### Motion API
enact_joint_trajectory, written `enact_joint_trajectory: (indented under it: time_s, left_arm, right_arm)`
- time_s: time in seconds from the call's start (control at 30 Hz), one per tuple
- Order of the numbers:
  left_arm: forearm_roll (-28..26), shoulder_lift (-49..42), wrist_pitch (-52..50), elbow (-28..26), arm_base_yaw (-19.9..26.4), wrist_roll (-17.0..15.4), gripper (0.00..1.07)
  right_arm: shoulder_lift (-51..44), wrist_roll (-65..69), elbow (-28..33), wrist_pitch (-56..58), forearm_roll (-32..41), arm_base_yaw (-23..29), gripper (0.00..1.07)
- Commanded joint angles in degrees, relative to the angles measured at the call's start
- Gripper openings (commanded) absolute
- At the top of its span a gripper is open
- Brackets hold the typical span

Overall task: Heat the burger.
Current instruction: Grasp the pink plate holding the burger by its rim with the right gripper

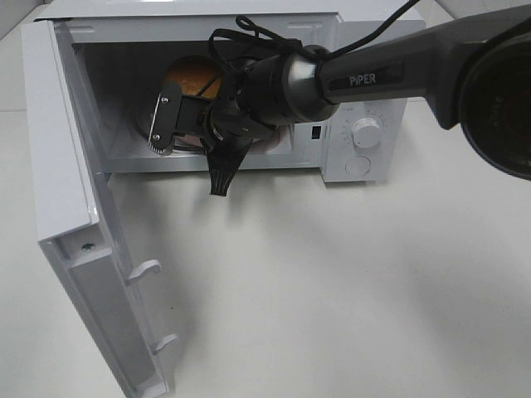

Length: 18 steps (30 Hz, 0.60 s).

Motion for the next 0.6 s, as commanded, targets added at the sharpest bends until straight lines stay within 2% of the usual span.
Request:
enact_joint_trajectory:
  time_s: [0.03, 0.1, 0.6]
  left_arm:
    - [0.2, -1.2, -0.7, 0.1, 0.2, 0.0, 0.00]
    - [0.2, -1.2, -0.7, 0.1, 0.2, 0.0, 0.00]
    - [0.2, -1.2, -0.7, 0.1, 0.2, 0.0, 0.00]
  right_arm:
    - [0.0, 1.1, 0.2, 2.1, 1.0, -0.1, 0.04]
    - [0.0, 0.7, 0.2, 2.5, 1.0, -0.1, 0.00]
    - [-0.6, -4.5, 0.3, 3.5, 1.9, 0.0, 0.00]
